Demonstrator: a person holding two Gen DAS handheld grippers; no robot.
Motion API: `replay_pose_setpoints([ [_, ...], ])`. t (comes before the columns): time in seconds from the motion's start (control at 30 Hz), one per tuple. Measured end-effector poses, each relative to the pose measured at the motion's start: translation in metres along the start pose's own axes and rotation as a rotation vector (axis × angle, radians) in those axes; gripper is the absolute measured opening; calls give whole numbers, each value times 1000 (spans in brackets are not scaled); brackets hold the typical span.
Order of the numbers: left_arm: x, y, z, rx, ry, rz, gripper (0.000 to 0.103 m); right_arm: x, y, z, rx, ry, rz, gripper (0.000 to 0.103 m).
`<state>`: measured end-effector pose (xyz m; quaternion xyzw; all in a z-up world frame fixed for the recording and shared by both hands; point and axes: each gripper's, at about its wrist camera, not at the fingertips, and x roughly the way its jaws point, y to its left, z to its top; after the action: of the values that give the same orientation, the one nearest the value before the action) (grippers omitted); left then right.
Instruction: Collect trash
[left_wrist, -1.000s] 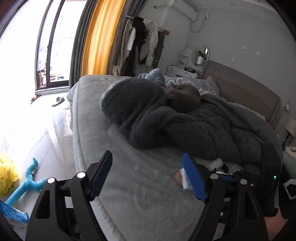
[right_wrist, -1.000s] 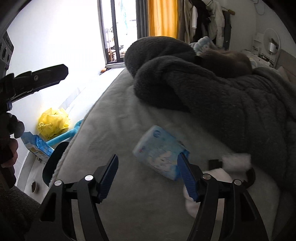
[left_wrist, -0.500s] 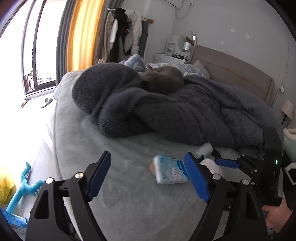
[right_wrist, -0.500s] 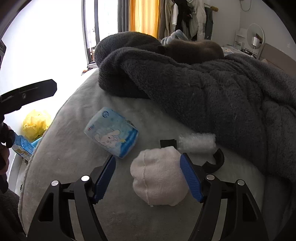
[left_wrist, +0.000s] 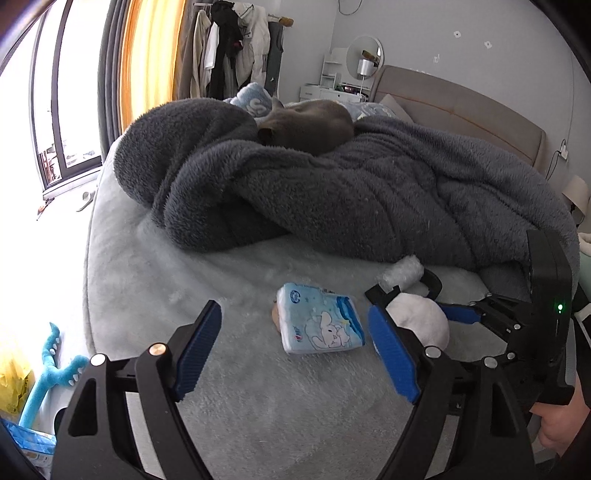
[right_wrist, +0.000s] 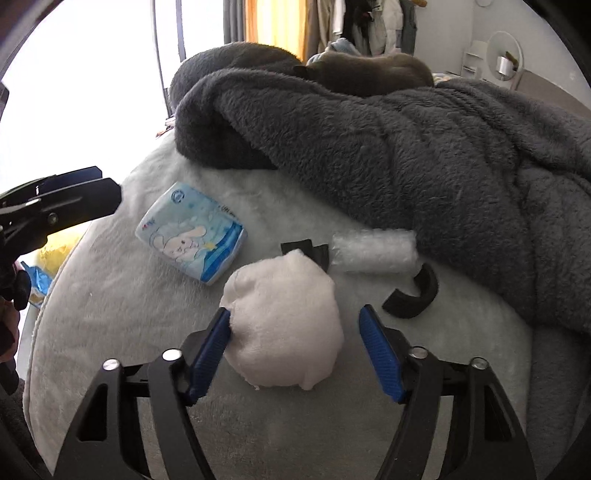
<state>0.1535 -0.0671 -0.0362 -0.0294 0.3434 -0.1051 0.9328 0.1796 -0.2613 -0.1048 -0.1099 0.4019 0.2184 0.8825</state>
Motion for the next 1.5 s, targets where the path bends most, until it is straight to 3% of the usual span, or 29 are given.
replay_pose_setpoints([
  [0.17,9,-6,-3,17,19,9,84,-6,-3,1,24,-6,40,44],
  [0.73,41,-35,-15,71,71,34,85,-45,-46,-8,235,-87,209,44],
  [1.1,58,-43,-22,116,94,119,84,-56,-63,-18,328,-114,304,44],
  [1.27,63,-41,-24,112,107,131,79,-58,-69,-22,383,-122,363,44],
  [1.4,65,-38,-24,93,114,113,74,-54,-78,-27,499,-122,484,44],
  [1.5,60,-35,-24,77,104,94,71,-53,-79,-27,533,-124,505,44],
])
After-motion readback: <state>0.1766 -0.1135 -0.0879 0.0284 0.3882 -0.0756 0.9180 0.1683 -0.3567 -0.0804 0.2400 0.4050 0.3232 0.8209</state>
